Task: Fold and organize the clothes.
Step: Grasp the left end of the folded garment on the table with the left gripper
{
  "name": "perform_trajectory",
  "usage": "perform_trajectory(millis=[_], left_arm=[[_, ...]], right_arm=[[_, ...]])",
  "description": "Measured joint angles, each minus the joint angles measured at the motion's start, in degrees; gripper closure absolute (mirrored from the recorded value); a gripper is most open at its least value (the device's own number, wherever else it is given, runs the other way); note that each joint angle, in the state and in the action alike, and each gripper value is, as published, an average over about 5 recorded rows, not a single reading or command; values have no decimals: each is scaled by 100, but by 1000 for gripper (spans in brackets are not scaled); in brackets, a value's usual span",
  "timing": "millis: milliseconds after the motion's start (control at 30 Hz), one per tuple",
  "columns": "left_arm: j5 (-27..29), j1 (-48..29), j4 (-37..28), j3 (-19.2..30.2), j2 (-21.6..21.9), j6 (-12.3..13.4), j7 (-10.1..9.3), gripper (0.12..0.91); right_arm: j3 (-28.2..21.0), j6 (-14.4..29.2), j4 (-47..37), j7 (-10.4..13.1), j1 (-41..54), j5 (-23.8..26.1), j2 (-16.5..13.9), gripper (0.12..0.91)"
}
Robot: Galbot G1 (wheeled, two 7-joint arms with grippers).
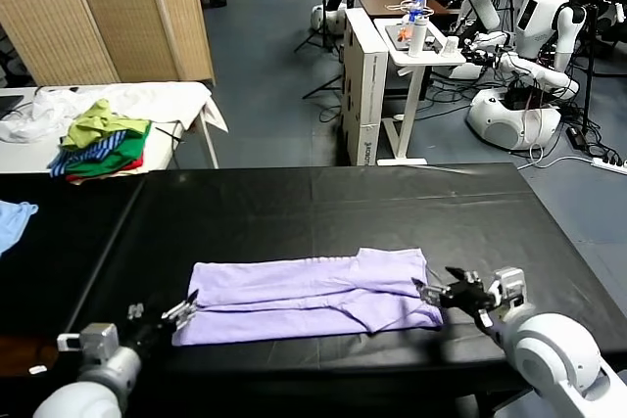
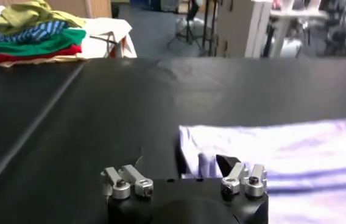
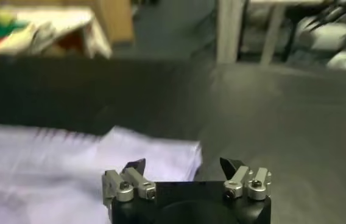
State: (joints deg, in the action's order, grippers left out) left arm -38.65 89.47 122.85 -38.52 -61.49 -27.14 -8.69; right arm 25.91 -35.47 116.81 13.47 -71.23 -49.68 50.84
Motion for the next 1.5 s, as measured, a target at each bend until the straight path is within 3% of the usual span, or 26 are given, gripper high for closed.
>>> perform_trajectory(millis=[367,633,733,867,1067,1167,1300,1400,1500], left_arm=[[-54,-590,-550,350,-144,41,-6,123],[-59,-810,-905,527,-188,27,9,131],[-53,-810,-960,560,-182,22,16,195],[-31,-868,-1066,600,-171,22,17,359],[-48,-1018,-1280,665,-186,41,18,522],[-58,-1075,-1346,709,-205,54,23,649],[19,-1134,-1413,748,-244,82,28,842],[108,-1178,-1464,755,-285,112,28,879],[175,-1189,-1485,753,-314,128,33,883]], right_arm=[[-488,93,-707,249,556,237,537,129],[-639,68,-929,271,682,379,761,271],[-663,61,-970,255,700,401,794,316],[-672,54,-998,241,691,436,844,401],[-656,51,-994,237,635,494,891,484],[-646,69,-989,242,619,544,910,578],[-632,150,-990,308,603,681,965,782],[-617,203,-995,360,585,774,1018,843],[-607,200,-994,310,572,804,1041,854]])
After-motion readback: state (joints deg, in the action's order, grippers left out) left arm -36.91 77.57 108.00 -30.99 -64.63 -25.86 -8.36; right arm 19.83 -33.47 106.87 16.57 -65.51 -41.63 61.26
